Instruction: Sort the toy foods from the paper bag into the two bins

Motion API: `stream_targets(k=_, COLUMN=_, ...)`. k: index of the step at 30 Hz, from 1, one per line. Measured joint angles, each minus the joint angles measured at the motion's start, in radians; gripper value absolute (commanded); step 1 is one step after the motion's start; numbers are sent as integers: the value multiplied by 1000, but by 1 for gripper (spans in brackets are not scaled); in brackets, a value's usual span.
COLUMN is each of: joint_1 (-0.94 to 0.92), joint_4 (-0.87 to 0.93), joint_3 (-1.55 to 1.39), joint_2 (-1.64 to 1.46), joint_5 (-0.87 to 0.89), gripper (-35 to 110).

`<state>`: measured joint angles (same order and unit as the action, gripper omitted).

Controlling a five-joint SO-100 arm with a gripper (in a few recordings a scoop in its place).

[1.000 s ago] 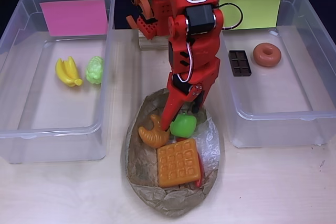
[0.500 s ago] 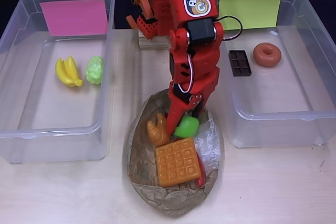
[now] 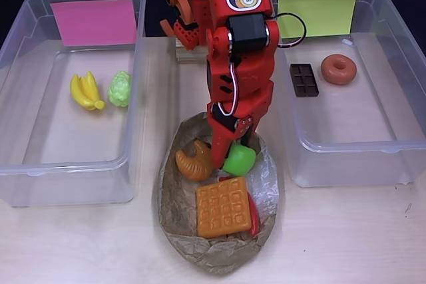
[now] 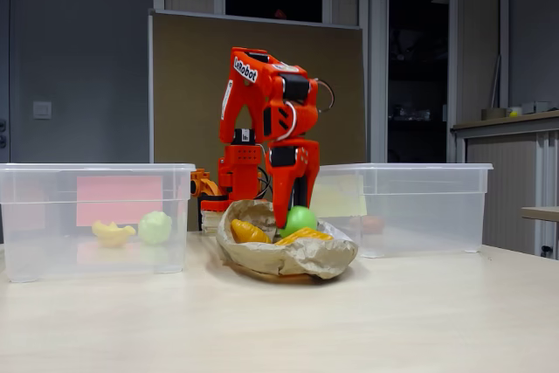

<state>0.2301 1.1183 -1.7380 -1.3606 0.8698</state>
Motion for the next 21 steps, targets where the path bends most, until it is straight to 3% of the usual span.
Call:
stream_targets(k=12, joint_1=-100, joint_4=270, joint_3=293, joint_2=-221, joint_5=-152, gripper=16)
stream_targets(k=21, joint_1=-417, joint_4=391, joint_3=288, joint_2=-472, joint_5=-127, gripper=16)
